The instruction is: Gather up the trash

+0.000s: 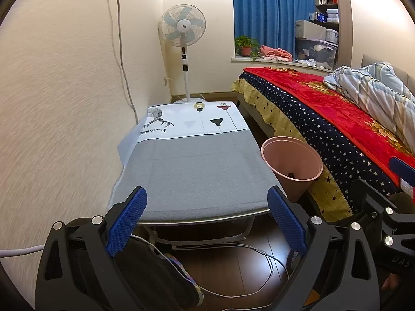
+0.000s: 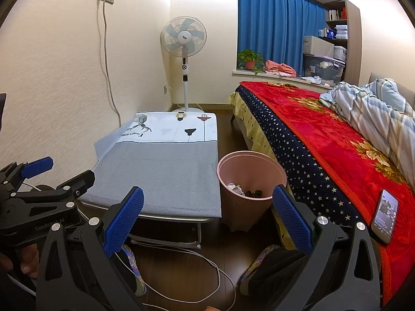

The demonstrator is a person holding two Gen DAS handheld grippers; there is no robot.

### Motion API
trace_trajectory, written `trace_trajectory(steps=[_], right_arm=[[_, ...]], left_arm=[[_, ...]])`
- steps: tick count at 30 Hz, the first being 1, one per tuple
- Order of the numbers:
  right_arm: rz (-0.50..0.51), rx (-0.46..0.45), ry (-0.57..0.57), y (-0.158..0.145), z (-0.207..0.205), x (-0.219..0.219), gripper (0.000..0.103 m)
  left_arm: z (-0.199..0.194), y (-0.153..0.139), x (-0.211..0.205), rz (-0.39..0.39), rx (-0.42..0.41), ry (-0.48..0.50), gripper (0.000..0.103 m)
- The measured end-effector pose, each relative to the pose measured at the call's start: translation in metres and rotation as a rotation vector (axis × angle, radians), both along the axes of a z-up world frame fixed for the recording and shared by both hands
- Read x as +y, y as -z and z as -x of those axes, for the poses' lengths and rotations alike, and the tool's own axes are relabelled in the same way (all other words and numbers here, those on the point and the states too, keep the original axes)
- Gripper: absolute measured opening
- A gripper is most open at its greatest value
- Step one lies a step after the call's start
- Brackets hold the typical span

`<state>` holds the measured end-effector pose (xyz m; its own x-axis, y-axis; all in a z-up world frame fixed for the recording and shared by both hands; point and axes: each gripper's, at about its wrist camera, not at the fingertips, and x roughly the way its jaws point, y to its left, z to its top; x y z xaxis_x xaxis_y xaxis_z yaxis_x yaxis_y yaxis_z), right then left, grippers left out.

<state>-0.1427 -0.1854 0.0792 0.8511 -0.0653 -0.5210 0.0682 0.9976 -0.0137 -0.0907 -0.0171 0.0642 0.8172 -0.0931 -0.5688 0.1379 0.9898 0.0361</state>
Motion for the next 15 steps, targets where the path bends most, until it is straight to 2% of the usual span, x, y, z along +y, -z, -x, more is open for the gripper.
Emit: trace_trajectory(steps=[15], right_arm=[[-0.003, 0.005, -0.002, -0.0018, -0.0023, -0.0027, 0.098]], left_arm=[[-0.0017, -0.0003, -0.0035, 0.006, 0.009, -0.002, 0.090]])
